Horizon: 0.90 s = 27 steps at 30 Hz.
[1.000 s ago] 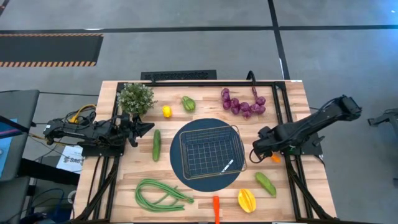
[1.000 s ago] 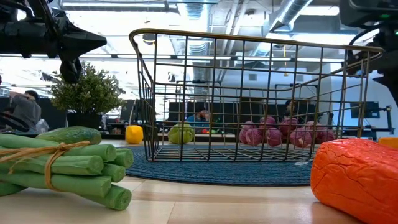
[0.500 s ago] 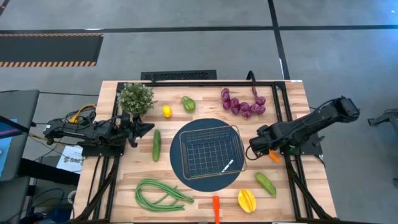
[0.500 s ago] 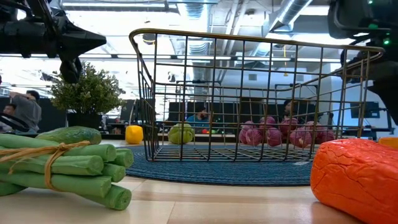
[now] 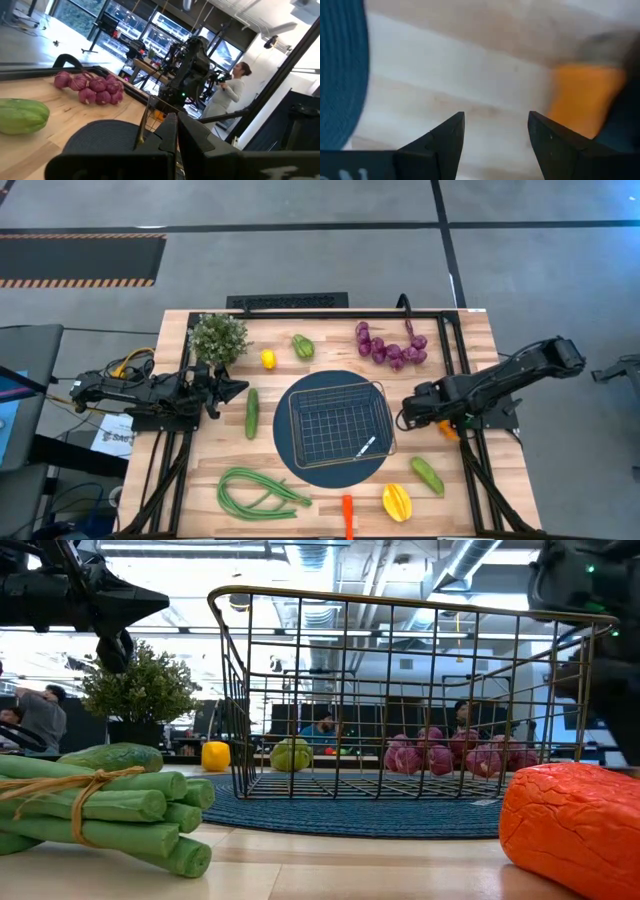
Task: Build produce basket
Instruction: Put the orange chili pepper into the gold wire basket
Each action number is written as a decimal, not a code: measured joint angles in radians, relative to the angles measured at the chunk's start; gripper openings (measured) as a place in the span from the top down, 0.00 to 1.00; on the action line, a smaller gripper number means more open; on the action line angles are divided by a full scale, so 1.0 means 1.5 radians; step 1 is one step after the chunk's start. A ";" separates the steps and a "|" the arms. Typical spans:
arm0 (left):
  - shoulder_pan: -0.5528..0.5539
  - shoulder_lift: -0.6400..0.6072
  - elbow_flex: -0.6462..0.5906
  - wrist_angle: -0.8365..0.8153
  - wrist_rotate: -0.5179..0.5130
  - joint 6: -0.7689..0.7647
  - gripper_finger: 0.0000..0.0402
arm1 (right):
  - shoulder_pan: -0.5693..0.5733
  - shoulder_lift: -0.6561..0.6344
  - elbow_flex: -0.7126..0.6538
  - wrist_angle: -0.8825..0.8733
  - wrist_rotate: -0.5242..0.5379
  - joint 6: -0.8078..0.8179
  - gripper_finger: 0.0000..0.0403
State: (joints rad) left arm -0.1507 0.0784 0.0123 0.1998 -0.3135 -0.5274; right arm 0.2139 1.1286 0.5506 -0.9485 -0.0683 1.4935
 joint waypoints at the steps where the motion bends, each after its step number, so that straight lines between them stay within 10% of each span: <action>1: 0.000 0.000 0.000 0.000 0.000 0.000 1.00 | 0.004 0.000 0.001 -0.008 -0.004 0.000 0.41; 27: 0.000 0.000 0.000 -0.006 -0.020 0.000 1.00 | -0.001 0.120 0.038 -0.078 -0.079 0.078 0.43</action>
State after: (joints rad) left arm -0.1509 0.0784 0.0120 0.1911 -0.3438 -0.5270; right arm 0.2131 1.3086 0.6071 -1.0658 -0.1868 1.6110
